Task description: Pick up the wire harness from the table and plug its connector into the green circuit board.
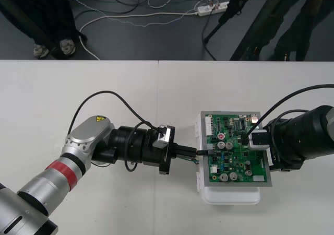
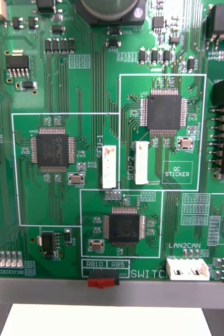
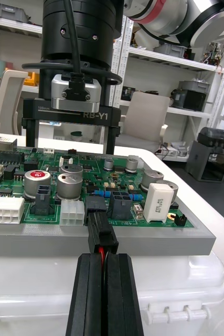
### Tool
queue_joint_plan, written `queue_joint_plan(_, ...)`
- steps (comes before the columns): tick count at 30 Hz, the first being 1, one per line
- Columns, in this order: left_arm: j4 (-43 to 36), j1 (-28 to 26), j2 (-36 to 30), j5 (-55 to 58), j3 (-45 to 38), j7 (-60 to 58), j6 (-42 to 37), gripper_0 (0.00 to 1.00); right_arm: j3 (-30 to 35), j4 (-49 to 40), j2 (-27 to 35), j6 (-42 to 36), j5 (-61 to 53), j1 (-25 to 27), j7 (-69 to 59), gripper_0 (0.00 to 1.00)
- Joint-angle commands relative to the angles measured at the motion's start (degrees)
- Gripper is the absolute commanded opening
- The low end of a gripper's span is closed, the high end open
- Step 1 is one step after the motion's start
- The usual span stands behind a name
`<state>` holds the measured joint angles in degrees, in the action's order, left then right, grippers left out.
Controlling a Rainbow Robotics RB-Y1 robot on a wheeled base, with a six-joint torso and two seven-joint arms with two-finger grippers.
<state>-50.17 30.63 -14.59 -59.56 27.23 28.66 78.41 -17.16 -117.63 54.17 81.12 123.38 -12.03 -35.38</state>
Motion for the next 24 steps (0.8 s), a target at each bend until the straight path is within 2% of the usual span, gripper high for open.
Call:
queue_joint_plan(1,-0.55,2.68,1.58,-0.21,1.16,-1.5,-1.59,0.0,-0.69,-0.67,-0.91,-0.09,-0.86,-1.42,-1.36,1.0)
queue_joint_plan(24,-1.51,3.74,1.58,0.05,1.25,2.54,-1.59,0.0,-0.69,-0.67,-0.91,-0.09,-0.86,-1.24,-1.36,1.0)
